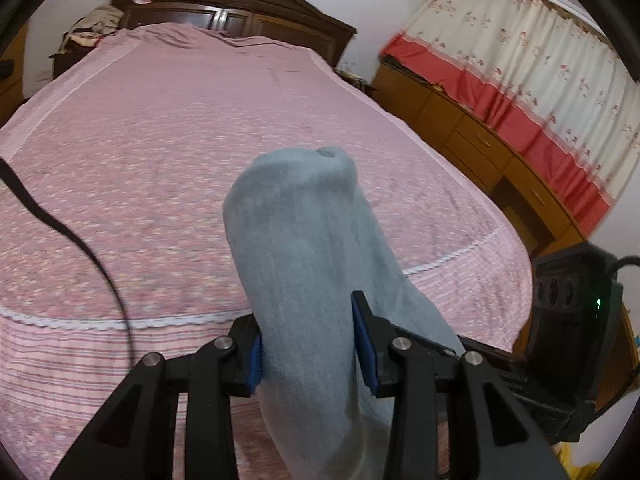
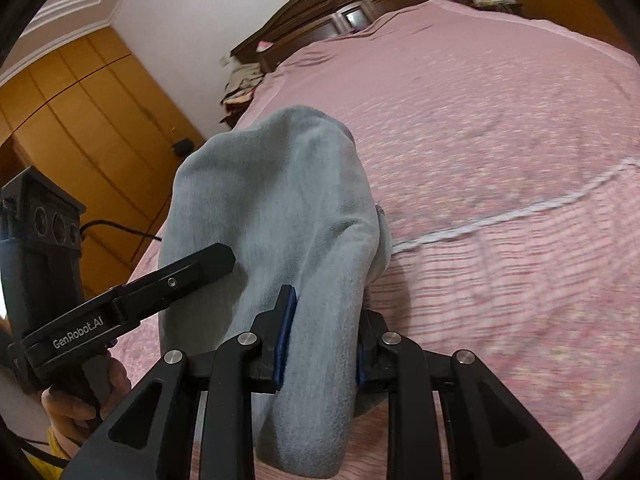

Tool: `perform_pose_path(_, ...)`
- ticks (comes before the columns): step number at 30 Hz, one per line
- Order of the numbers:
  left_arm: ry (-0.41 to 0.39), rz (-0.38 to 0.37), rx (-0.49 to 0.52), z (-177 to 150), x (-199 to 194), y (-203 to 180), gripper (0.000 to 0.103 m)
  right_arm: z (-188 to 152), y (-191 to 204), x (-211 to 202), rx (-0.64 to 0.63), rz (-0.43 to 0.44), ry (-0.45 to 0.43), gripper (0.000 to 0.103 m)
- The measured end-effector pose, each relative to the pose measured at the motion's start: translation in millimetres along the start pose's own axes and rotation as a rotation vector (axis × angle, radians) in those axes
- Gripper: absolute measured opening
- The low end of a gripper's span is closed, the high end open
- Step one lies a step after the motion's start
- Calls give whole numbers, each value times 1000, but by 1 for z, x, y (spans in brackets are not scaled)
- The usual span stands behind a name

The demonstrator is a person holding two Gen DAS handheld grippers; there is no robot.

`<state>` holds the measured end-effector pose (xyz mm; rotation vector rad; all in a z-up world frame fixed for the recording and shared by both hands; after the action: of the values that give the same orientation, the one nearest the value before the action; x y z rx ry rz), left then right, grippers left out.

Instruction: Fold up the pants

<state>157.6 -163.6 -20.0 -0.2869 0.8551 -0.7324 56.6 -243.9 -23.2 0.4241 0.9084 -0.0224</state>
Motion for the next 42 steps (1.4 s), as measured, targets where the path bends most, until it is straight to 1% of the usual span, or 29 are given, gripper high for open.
perform_pose_path(4, 10, 40, -20, -4, -1, 23, 39, -12, 22, 28, -45, 3, 54, 26)
perform_pose_path(8, 44, 74, -8, -12, 10, 49, 39, -17, 34, 47, -68, -16, 70, 26)
perform_pose_path(12, 61, 68, -55, -20, 22, 74, 40, -15, 35, 64, -74, -29, 78, 26)
perform_pose_path(15, 52, 49, -97, -25, 24, 87, 41, -15, 38, 72, -74, -26, 85, 26)
perform_pose_path(17, 45, 52, -106, -29, 22, 94, 43, -16, 39, 78, -87, -32, 84, 26)
perform_pose_path(19, 44, 57, -109, -31, 20, 94, 43, -20, 46, 82, -97, -37, 84, 26)
perform_pose_path(23, 44, 64, -102, -28, 12, 85, 43, -21, 41, 79, -86, -22, 94, 27)
perform_pose_path(25, 40, 71, -92, -27, 7, 80, 43, -16, 36, 76, -78, -20, 101, 27)
perform_pose_path(29, 36, 104, -70, -22, -3, 74, 43, -7, 32, 69, -75, -45, 85, 27)
perform_pose_path(33, 44, 141, -87, -21, -9, 75, 43, -4, 34, 65, -86, -57, 76, 27)
perform_pose_path(35, 28, 164, -87, -19, -16, 76, 43, -3, 36, 64, -97, -72, 65, 27)
perform_pose_path(37, -10, 198, -76, -16, -29, 75, 43, 1, 37, 68, -108, -75, 59, 27)
perform_pose_path(42, -66, 174, -80, -2, -42, 73, 43, 7, 33, 71, -100, -102, 63, 27)
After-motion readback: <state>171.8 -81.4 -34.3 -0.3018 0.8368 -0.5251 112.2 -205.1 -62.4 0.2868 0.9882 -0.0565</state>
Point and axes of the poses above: each gripper's, at about its wrist camera, not at the fingertips, and x roughly the way its jaws point, y to its left, z to its top, the point moved 8 cm from there along x, roughly the way its jaws point, and after that the axes turned 13 degrees about -z, right-handed, at the moved point
